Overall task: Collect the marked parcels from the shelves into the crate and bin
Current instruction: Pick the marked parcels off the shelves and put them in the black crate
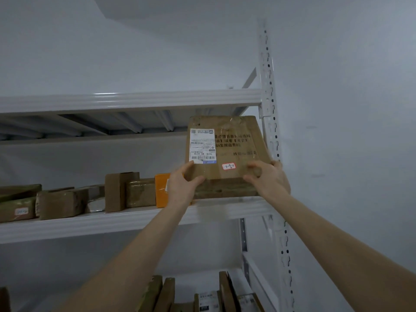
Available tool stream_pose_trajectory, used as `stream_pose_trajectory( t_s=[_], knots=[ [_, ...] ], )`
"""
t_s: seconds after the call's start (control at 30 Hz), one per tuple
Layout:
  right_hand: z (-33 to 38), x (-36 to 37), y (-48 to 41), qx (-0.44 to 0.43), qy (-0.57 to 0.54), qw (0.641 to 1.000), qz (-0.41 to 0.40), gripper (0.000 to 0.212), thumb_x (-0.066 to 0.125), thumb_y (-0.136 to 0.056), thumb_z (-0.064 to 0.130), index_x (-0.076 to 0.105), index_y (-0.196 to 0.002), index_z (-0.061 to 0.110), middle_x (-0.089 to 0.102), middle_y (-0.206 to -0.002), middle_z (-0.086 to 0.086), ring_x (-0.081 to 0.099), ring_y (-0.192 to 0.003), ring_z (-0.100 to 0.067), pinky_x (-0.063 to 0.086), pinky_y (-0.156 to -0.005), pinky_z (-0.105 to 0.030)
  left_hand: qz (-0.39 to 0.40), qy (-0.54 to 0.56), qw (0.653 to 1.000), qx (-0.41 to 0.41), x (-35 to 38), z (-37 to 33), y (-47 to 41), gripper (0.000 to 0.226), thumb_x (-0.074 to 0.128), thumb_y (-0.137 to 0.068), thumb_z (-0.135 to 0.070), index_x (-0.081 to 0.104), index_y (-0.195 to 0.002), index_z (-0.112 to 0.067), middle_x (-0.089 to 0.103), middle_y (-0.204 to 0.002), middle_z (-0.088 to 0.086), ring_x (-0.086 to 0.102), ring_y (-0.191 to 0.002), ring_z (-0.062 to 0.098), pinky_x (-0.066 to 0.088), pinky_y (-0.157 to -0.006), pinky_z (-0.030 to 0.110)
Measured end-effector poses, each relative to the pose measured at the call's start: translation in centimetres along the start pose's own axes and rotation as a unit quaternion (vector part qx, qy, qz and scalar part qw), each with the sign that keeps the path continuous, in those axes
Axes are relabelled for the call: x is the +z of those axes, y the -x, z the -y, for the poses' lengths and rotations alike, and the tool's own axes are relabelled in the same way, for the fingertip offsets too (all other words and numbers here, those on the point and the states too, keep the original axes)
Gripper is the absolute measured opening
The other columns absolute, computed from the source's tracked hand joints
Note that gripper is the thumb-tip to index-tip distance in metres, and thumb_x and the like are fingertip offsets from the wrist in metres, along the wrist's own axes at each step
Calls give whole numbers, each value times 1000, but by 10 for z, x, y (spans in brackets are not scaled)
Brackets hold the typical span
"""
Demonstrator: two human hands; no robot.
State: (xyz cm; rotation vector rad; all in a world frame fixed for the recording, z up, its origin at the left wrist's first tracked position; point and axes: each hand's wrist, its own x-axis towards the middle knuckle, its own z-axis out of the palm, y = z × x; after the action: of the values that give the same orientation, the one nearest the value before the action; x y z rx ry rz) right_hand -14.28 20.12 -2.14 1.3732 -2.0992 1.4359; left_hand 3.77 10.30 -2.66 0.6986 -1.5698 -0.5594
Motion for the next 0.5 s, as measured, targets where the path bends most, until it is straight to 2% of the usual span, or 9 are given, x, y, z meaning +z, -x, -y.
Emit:
stream_pose_trajectory(
  t_s=[0.17,0.33,0.4,0.5],
  knots=[
    [4,-1,15,13,54,998,15,41,66,-86,43,56,-126,42,39,-132,-9,45,-115,-32,41,-102,-44,16,-39,999,-2,-7,4,8,50,73,-82,-21,58,-130,-15,58,-128,6,53,-116,20,46,-101,42],
    [3,2,25,15,88,996,28,38,59,-90,44,55,-128,41,40,-137,-10,37,-123,-34,35,-105,-43,32,-100,993,44,-11,10,13,47,71,-84,-20,59,-129,-14,55,-132,5,51,-119,19,43,-103,32],
    [6,2,24,-11,175,984,13,42,58,-89,50,53,-129,41,40,-141,-8,32,-131,-35,27,-110,-46,35,-153,985,74,-11,11,15,52,72,-84,-21,55,-133,-14,50,-136,2,47,-122,16,38,-104,27],
    [13,7,23,-107,295,949,5,60,65,-81,54,46,-135,36,35,-148,-6,20,-141,-33,15,-115,-50,29,-280,950,136,-8,14,20,58,70,-84,-30,49,-137,-21,45,-140,-2,39,-128,15,35,-105,27]
  ],
)
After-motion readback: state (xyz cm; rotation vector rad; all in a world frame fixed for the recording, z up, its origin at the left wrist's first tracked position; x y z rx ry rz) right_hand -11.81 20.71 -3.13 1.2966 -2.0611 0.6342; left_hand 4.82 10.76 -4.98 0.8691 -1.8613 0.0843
